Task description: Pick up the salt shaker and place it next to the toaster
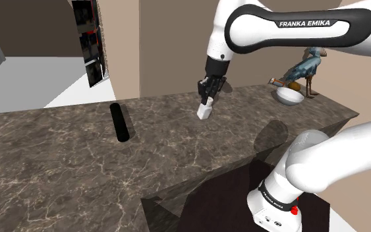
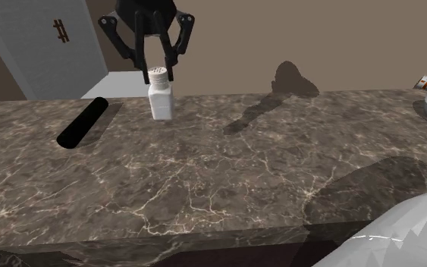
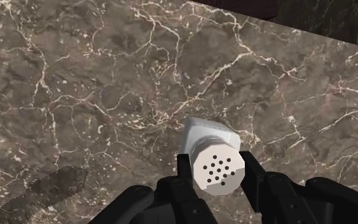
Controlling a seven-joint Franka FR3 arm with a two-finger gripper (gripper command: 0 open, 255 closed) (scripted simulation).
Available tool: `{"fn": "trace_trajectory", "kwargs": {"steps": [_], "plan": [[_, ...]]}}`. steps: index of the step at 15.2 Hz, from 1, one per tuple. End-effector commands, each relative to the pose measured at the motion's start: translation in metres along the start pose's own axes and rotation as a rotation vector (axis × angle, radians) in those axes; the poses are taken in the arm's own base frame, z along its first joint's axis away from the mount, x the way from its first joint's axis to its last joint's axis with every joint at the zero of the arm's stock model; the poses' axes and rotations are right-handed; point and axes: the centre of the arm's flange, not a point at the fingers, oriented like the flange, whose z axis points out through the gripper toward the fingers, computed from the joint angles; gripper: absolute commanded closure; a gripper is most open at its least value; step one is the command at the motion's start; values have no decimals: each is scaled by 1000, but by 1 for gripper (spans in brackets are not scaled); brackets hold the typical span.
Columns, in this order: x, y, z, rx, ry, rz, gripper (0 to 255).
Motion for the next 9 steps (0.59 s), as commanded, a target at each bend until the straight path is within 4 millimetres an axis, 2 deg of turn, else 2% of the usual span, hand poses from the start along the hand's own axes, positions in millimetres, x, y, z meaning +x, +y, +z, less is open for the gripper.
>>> {"fn": "trace_trajectory", "kwargs": {"steps": [1,9], "plan": [[0,-1,-11,0,0,0,255],[-1,-1,-53,0,0,0,255]]}}
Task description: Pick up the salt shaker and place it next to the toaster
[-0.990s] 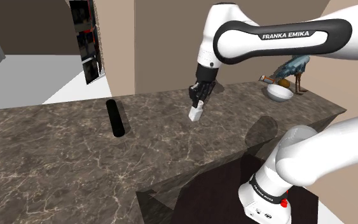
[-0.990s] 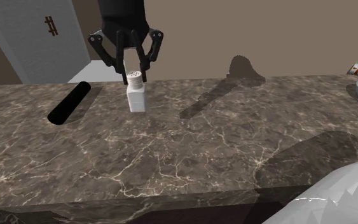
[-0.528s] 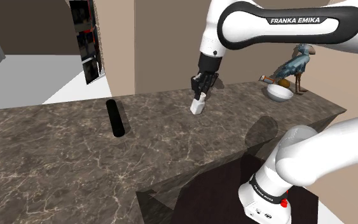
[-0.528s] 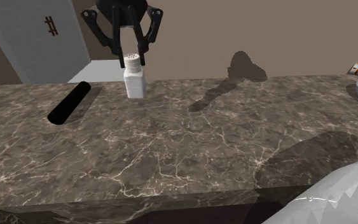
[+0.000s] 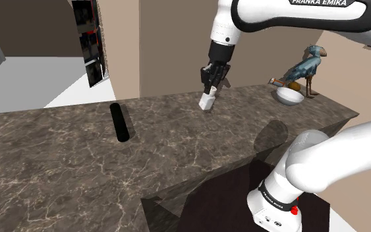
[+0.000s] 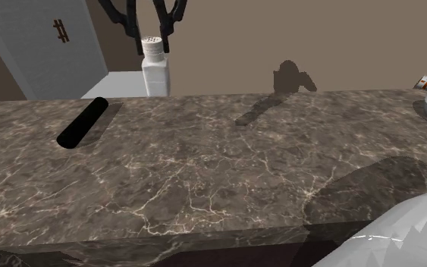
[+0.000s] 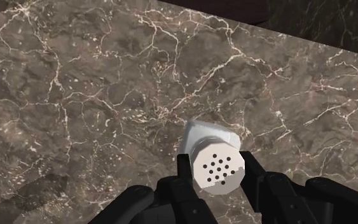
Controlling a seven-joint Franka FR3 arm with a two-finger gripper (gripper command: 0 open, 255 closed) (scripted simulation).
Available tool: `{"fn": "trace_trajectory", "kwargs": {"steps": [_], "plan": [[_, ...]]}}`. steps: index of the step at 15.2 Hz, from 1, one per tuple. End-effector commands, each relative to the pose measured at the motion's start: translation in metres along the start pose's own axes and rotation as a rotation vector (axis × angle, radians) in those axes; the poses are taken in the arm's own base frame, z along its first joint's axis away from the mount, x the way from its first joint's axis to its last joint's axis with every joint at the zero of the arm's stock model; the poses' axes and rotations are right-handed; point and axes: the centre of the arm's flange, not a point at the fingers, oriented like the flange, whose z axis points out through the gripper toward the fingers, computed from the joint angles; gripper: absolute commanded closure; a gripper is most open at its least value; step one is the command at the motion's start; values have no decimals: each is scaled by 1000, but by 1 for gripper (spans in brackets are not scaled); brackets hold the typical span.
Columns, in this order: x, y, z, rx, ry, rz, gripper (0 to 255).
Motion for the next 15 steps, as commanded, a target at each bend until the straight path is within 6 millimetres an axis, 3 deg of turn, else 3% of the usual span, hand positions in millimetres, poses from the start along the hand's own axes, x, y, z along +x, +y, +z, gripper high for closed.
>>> {"fn": "trace_trajectory", "kwargs": {"steps": [1,13,15], "plan": [[1,0,-11,0,0,0,255],[0,0,-70,0,0,0,255],[-15,-22,-69,0,0,0,255]]}}
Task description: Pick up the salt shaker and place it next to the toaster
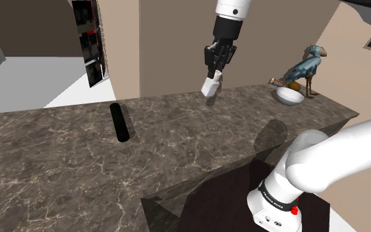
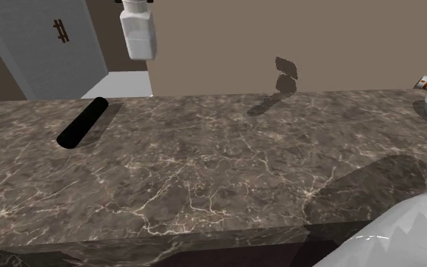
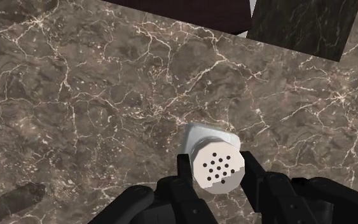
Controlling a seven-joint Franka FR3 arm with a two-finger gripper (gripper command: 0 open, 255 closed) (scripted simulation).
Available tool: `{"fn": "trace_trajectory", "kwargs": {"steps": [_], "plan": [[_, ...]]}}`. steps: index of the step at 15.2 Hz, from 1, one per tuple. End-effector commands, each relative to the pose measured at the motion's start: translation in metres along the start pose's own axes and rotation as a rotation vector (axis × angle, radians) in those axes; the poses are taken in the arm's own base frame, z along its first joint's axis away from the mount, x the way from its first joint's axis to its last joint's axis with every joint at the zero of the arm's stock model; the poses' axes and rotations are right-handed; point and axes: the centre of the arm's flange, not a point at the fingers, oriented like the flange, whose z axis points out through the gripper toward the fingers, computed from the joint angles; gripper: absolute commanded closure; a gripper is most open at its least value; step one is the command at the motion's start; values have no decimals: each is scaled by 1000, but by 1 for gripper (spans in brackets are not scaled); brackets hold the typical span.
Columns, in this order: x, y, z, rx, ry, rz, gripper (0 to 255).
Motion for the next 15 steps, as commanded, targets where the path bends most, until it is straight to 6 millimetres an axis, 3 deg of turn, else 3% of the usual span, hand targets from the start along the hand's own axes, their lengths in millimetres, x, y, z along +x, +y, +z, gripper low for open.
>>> {"fn": "trace_trajectory", "kwargs": {"steps": [1,15], "plan": [[-13,-19,-2,0,0,1,255],[-116,-172,0,0,0,1,255]]}}
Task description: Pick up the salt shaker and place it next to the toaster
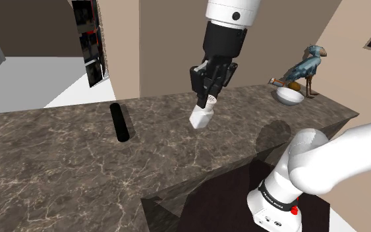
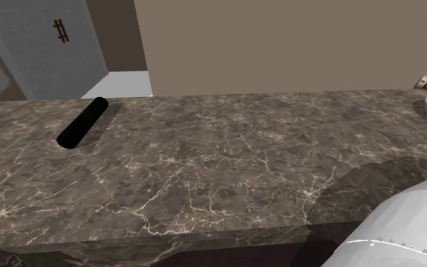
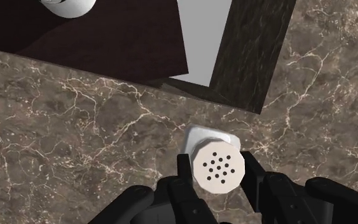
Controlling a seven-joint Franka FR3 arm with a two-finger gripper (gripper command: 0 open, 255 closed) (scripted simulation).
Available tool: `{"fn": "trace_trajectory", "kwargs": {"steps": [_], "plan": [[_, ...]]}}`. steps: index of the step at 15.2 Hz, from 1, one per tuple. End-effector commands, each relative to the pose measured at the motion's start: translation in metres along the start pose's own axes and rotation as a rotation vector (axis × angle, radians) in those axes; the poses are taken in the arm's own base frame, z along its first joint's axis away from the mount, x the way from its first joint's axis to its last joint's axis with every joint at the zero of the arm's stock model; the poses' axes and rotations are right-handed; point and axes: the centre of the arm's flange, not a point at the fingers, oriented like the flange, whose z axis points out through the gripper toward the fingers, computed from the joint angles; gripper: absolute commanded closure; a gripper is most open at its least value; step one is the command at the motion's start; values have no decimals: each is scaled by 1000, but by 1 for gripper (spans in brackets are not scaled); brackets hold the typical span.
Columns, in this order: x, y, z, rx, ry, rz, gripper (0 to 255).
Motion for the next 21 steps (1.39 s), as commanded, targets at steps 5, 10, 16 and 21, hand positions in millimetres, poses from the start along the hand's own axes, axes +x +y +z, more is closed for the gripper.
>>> {"fn": "trace_trajectory", "kwargs": {"steps": [5,10,16,21], "plan": [[-48,-66,0,0,-1,2,255],[-84,-121,1,0,-1,2,255],[-128,-187,1,0,-1,2,255],[-165,-241,2,0,-1,2,255]]}}
